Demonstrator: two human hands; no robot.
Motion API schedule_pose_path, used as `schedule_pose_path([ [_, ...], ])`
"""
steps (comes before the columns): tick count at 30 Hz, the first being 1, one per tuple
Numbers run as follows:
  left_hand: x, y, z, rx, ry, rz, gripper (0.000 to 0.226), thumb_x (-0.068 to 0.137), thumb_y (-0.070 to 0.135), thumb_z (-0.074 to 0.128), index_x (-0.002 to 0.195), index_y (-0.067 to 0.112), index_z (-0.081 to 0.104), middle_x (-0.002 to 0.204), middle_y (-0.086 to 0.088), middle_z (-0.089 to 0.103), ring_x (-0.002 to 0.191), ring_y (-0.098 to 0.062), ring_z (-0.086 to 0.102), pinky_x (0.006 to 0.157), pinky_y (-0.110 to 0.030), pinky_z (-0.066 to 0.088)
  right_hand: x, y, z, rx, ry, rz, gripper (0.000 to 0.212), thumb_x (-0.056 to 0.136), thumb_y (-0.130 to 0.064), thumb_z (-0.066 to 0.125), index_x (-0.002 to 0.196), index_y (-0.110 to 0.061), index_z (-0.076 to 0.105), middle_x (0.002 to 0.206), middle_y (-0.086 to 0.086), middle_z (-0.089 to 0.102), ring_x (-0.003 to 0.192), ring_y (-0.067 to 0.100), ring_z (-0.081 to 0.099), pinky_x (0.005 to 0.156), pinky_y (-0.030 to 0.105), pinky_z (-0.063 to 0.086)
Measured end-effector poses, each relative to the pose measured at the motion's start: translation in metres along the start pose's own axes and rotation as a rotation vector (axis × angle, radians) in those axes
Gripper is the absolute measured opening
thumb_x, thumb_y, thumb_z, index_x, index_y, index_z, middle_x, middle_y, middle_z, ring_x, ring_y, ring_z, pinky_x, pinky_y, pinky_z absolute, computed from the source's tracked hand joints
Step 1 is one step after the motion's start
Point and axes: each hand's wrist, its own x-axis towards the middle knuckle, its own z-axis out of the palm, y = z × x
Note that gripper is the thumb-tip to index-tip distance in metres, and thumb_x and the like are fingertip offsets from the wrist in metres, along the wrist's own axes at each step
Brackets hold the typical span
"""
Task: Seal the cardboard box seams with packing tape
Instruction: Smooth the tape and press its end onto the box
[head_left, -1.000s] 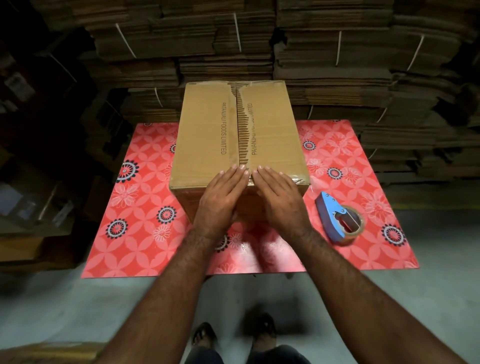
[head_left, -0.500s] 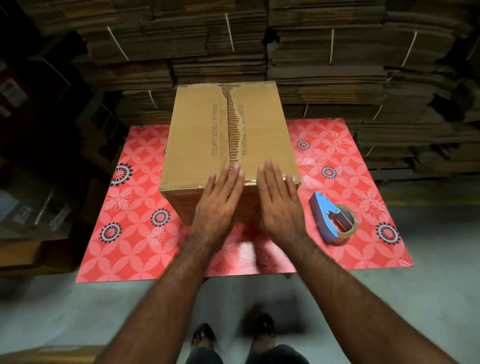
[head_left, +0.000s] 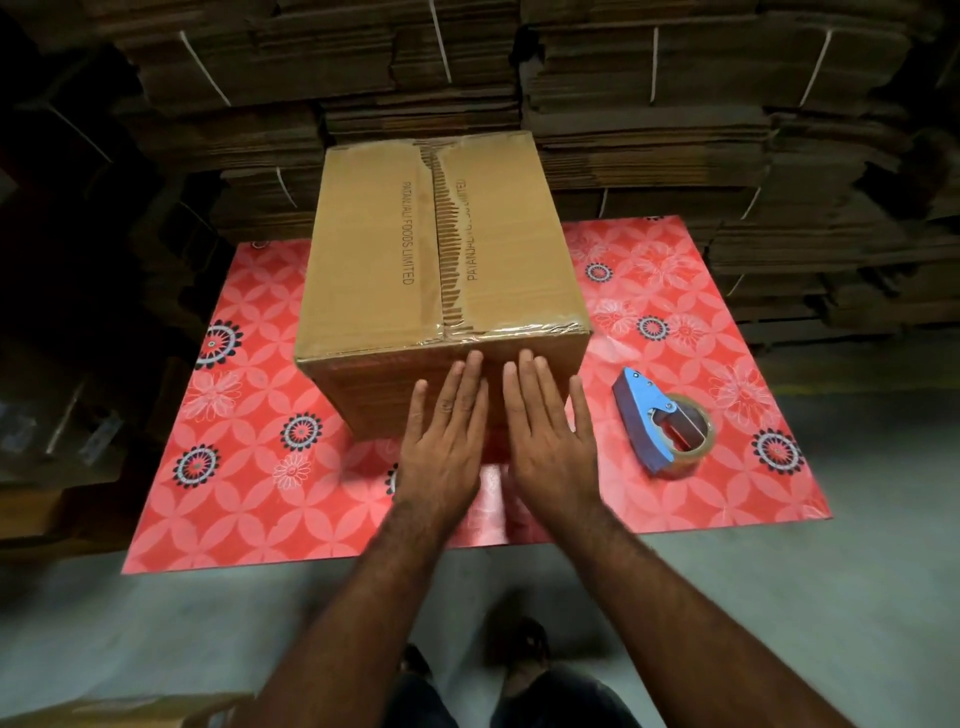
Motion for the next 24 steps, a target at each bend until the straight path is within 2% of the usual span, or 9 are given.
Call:
schedule_pose_path([
  [2,0.007,0.003,-0.022,-0.087,0.095,0.003,0.072,0.087,0.014,0.058,0.153,0.001,0.031,0.165,-0.017,0.015,0.154,-0.028,0.013,0.121,-0.057,0.015,0.013,0.006,-0.023,0.093,0.178,0.068,0.052,0.088,-0.014,0.054,0.14,-0.011,0.055,0.142,0.009,0.055,0.132,0.026,0.05,0.114,0.048,0.032],
  [3,0.016,0.004,-0.033,-0.148,0.17,-0.011,0.065,0.089,0.011,0.055,0.151,0.001,0.038,0.162,-0.017,0.025,0.152,-0.029,0.02,0.12,-0.057,0.019,0.025,0.011,-0.034,0.13,0.258,0.106,0.041,0.091,-0.015,0.055,0.132,-0.014,0.061,0.132,0.006,0.061,0.122,0.026,0.055,0.109,0.046,0.035],
  [5,0.044,0.005,-0.049,-0.257,0.257,-0.048,0.051,0.096,0.012,0.05,0.146,0.002,0.046,0.156,-0.016,0.04,0.147,-0.03,0.033,0.119,-0.054,0.025,0.055,0.024,-0.045,0.171,0.312,0.116,0.032,0.099,-0.022,0.054,0.128,-0.014,0.063,0.128,0.005,0.062,0.12,0.026,0.055,0.107,0.045,0.038],
  [8,0.075,0.001,-0.045,-0.304,0.216,0.012,0.042,0.101,0.015,0.051,0.14,0.001,0.053,0.147,-0.016,0.052,0.14,-0.029,0.045,0.118,-0.049,0.029,0.082,0.045,-0.034,0.188,0.225,-0.03,0.036,0.096,-0.022,0.062,0.13,-0.01,0.062,0.136,0.007,0.06,0.131,0.027,0.051,0.111,0.043,0.035],
  [11,0.08,-0.005,-0.036,-0.325,0.18,0.038,0.045,0.092,0.009,0.05,0.136,0.001,0.058,0.142,-0.015,0.057,0.135,-0.03,0.051,0.117,-0.046,0.031,0.081,0.063,-0.017,0.19,0.137,-0.131,0.048,0.086,-0.013,0.071,0.132,-0.008,0.061,0.138,0.008,0.059,0.131,0.026,0.052,0.111,0.041,0.035],
  [18,0.072,-0.032,-0.049,-0.382,0.078,0.202,0.062,0.083,0.003,0.039,0.144,0.004,0.051,0.149,-0.012,0.05,0.142,-0.027,0.043,0.117,-0.047,0.033,0.076,0.082,-0.022,0.322,0.101,-0.227,0.045,0.095,-0.012,0.064,0.138,-0.002,0.055,0.145,0.014,0.053,0.138,0.029,0.046,0.114,0.045,0.036],
  [20,0.076,-0.032,-0.054,-0.397,0.036,0.164,0.064,0.081,0.011,0.04,0.144,0.003,0.05,0.15,-0.013,0.049,0.142,-0.028,0.042,0.117,-0.049,0.032,0.07,0.082,-0.026,0.401,0.083,-0.153,0.046,0.101,-0.016,0.055,0.143,0.001,0.047,0.151,0.017,0.044,0.144,0.028,0.036,0.117,0.044,0.032],
  [24,0.09,0.002,-0.059,-0.523,0.002,0.162,0.074,0.071,0.011,0.038,0.143,0.002,0.05,0.15,-0.015,0.048,0.143,-0.028,0.041,0.12,-0.047,0.028,0.06,0.059,-0.028,0.808,-0.001,0.248,0.057,0.104,-0.016,0.038,0.156,-0.001,0.02,0.164,0.012,0.016,0.152,0.016,0.013,0.123,0.033,0.016],
])
